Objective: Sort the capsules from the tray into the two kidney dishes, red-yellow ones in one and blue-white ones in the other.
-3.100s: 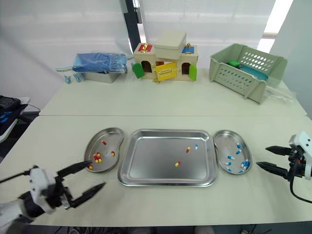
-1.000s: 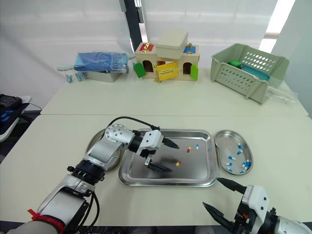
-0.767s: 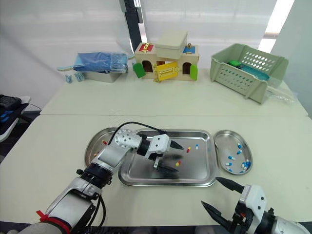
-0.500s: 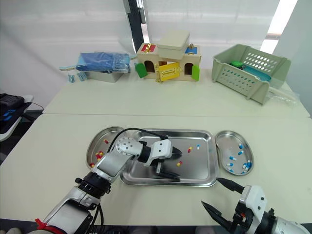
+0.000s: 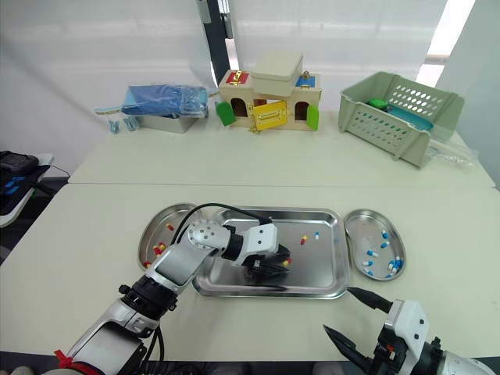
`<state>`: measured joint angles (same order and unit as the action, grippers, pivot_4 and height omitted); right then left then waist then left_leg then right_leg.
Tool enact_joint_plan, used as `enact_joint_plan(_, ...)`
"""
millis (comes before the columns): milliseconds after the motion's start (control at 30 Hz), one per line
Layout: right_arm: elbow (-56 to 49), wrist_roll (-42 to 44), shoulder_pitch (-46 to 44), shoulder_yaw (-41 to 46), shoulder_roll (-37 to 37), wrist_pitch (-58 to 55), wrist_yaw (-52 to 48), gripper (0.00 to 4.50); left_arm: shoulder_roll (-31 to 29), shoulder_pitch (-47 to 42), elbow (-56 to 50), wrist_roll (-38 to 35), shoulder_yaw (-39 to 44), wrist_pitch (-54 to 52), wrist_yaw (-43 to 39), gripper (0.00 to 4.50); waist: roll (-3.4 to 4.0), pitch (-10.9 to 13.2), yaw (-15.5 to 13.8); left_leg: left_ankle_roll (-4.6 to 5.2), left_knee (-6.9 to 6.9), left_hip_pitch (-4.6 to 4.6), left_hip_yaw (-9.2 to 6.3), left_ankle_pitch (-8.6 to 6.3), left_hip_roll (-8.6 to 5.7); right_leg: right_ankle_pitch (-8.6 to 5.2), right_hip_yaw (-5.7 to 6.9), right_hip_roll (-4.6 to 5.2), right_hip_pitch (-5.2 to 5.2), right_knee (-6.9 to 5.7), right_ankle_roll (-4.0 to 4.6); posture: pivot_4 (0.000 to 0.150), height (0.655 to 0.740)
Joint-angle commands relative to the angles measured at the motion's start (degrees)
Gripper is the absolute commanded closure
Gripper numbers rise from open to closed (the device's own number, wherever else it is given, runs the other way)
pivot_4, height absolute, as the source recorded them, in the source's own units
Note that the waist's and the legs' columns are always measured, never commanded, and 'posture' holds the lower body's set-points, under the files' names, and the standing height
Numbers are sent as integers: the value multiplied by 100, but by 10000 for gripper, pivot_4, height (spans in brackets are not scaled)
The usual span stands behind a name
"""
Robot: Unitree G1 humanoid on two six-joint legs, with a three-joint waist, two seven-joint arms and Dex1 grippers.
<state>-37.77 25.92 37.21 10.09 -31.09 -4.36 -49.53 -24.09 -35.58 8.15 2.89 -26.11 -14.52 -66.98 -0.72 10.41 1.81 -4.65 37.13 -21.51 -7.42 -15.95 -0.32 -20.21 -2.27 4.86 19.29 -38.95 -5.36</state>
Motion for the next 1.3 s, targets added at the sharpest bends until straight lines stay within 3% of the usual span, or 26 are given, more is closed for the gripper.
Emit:
enact_joint_plan(33,-74,94,57,128,25,128,40,0,-132,71,-15,216,-148,-54,49,40342,0,0,0,0,0,0,0,0,0,0,0,0,0,0,0,1500,7400)
enact_joint_plan(67,-57,98,47,139,35,140,44,0,-141,68,-10,215,-160,-47,56,43816,1,0,-1,0,0,1,0,0,0,0,0,0,-1,0,0,1500,7400)
enact_joint_plan(100,-44,99,50,145,43,155,44,0,-151,75,-24,210,-169,-46,56,44453,0,0,-1,0,0,2,0,0,0,0,0,0,-1,0,0,1500,7400)
enact_joint_plan(433,93,74,80,117,85,335,-2,0,-201,163,-208,144,-188,-86,-5,44453,1,-1,3,0,-1,5,1,0,0,0,-2,0,-3,0,0,1500,7400)
enact_joint_plan(633,104,130,139,168,13,456,-140,0,-402,232,-645,-118,275,-493,94,44453,1,-1,11,0,-2,5,1,0,0,0,-2,0,-3,0,0,1500,7400)
enact_joint_plan(800,196,209,35,141,-250,591,-605,0,-811,521,-1453,-420,1009,-1472,438,44453,0,0,15,1,-4,5,-1,0,1,0,-3,0,0,-1,0,1500,7400)
enact_joint_plan(1033,934,296,-760,-59,-665,778,-1390,0,-1444,1188,-2672,-726,2259,-2814,1194,44453,-1,0,13,1,-7,6,-3,0,2,-1,-1,0,-1,1,1,1500,7400)
enact_joint_plan(1300,1801,336,-1475,-318,-663,1053,-1997,0,-2070,2032,-3579,-977,3864,-3995,1934,44453,-6,3,5,0,-6,5,-2,0,2,-1,-1,2,-1,3,1,1500,7400)
